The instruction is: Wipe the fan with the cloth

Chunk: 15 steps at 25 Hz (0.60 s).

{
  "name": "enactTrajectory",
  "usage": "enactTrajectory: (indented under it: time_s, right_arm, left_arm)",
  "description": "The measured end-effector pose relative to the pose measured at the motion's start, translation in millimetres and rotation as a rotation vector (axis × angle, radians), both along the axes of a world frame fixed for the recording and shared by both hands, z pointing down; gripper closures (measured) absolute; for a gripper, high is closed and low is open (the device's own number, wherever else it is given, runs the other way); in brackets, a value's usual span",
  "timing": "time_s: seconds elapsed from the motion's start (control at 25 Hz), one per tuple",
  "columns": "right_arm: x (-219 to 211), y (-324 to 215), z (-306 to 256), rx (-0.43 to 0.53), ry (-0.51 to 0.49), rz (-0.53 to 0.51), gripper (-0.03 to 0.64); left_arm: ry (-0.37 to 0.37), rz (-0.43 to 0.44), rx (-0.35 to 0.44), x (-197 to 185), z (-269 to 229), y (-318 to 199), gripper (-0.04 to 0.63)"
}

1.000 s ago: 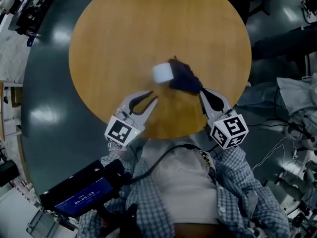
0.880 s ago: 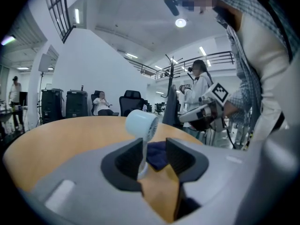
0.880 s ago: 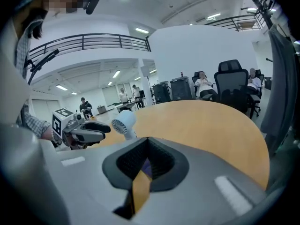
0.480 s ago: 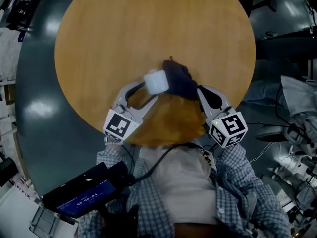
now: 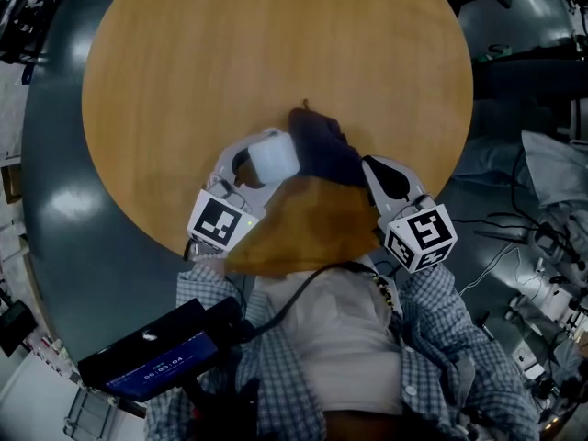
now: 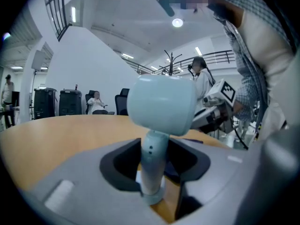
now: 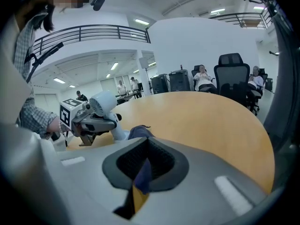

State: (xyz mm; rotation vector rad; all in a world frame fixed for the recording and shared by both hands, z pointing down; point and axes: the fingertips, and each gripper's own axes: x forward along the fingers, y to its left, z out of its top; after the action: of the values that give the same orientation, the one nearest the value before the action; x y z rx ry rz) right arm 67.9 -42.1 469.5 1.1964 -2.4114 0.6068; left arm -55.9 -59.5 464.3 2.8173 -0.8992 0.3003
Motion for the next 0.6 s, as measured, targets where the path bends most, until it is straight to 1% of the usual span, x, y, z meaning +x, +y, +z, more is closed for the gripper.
enactTrajectory:
  time_s: [0.04,0.2,0.28,0.36,0.44,0.48,0.56,0.6]
  right_arm:
    - [1.1,-0.1,0.8,0.004,0.019,-0.008,0.612]
    - [-9.3,-0.4,2.3,0.027,0.15,-0.085,0.611]
    - [-18.8,-6.1,7.6,0.031,0.209,-0.152,0.566]
    - [-29.8,-13.5,13.9,0.029,0.246,-0.226,0.547]
    - [-40.3,-17.1,25.5,0.012,0.287,-0.294,0.497]
    - [-45.6,-17.5,31.8,0.0,0.309,-0.323,0.457]
    - [-54.4,-19.2,43.4,-0.021,0.354,-0.37,0.417]
    - [-56.5,-20.5,50.2,-0.031,0.373,-0.385,0.407]
  left_arm:
    - [-0.003,0.006,0.005,2.4,0.2,-0.9,0.431]
    - [-0.034,0.022,0.02,0.4,-3.8,3.6,0.439]
    - [-0.043,0.022,0.028,1.9,0.0,3.4,0.44]
    - [-0.048,0.022,0.046,6.2,5.7,1.2,0.442]
    - [-0.054,0.022,0.052,8.7,6.9,0.7,0.443]
    - [-0.056,0.02,0.053,8.5,6.2,1.1,0.443]
    - [-0.062,0.014,0.056,8.0,5.3,0.7,0.443]
    - [-0.066,0.011,0.058,8.5,5.8,-0.2,0.443]
